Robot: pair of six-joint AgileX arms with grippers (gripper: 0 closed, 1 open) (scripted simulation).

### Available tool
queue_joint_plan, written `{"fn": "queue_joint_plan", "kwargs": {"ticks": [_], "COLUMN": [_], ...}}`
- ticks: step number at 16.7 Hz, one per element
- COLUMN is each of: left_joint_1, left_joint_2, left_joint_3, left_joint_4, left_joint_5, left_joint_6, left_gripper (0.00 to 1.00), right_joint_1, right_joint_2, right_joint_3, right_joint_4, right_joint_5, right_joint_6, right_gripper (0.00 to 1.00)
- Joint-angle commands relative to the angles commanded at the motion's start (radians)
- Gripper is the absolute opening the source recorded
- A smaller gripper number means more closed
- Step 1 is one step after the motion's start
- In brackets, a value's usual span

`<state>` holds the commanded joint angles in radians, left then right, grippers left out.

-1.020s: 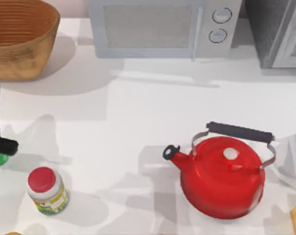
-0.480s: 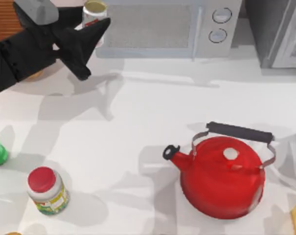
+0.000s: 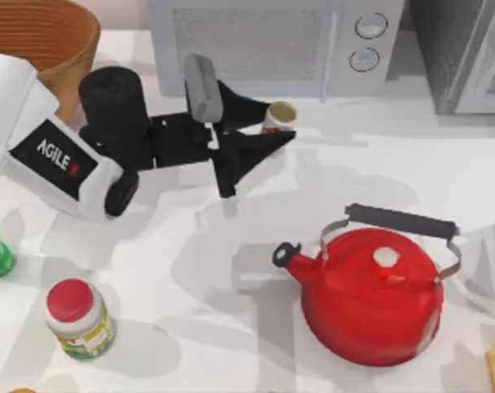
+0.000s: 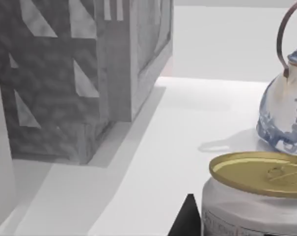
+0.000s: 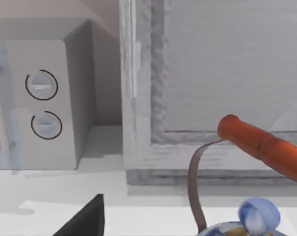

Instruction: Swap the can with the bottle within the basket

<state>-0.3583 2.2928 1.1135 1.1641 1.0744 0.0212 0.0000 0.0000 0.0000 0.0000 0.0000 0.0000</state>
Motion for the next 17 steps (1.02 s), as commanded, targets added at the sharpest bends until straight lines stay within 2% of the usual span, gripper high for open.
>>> {"fn": "queue_joint_plan", "kwargs": {"ticks": [5, 11, 17], "left_joint_1": [-0.051, -0.061, -0.061], "left_joint_2": [0.249, 0.274, 0.274], "left_joint_3": [0.117, 0.129, 0.129], "left_joint_4": [0.126, 0.140, 0.140], "left_joint_5": [0.113, 0.126, 0.126], "left_joint_6": [0.002, 0.002, 0.002], "left_gripper": [0.00, 0.00, 0.45], "right_joint_1": [0.000, 0.000, 0.000], "right_joint_2": [0.000, 0.000, 0.000], "right_joint_3": [0.000, 0.000, 0.000], "right_joint_4": [0.000, 0.000, 0.000], "right_joint_5": [0.000, 0.000, 0.000], "right_joint_6": [0.000, 0.000, 0.000], "right_gripper": [1.00, 1.00, 1.00]}}
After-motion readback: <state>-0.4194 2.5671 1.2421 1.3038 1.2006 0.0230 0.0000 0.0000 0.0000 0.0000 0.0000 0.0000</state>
